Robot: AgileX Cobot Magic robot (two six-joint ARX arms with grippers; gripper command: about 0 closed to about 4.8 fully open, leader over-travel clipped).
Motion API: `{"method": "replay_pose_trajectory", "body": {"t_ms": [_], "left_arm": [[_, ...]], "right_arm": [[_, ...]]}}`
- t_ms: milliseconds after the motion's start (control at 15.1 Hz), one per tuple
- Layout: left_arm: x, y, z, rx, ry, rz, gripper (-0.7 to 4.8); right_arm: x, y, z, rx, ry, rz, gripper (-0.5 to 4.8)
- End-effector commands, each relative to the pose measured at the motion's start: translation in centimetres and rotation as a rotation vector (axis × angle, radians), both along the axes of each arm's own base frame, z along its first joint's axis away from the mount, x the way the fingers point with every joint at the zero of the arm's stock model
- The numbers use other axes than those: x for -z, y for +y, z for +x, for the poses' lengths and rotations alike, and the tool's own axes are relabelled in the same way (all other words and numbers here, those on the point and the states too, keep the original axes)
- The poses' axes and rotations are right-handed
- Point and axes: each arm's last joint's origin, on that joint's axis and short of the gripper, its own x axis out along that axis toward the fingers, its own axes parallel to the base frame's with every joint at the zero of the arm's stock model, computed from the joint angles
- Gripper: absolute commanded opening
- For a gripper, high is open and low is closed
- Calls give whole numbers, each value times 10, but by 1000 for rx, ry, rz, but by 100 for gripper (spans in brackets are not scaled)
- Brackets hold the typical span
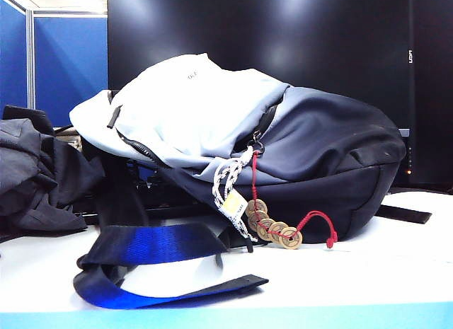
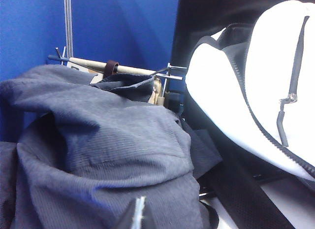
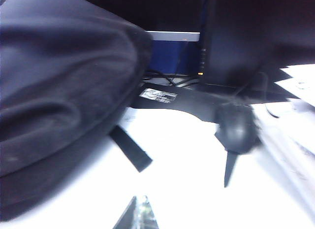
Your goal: Take the gray clothes out of the backpack.
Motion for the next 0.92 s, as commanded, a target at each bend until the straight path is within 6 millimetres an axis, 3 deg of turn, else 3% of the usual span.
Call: {"method": "replay_pose_trajectory", "body": {"t_ms": [66,925], "left_arm": [[-1,0,0,1,-10,-3,-3],[0,0,0,1,-5,-3,-3]], "right_arm": [[-3,-1,0,9,-38,5,-1],[0,-1,0,8,-13,5,-1]]}}
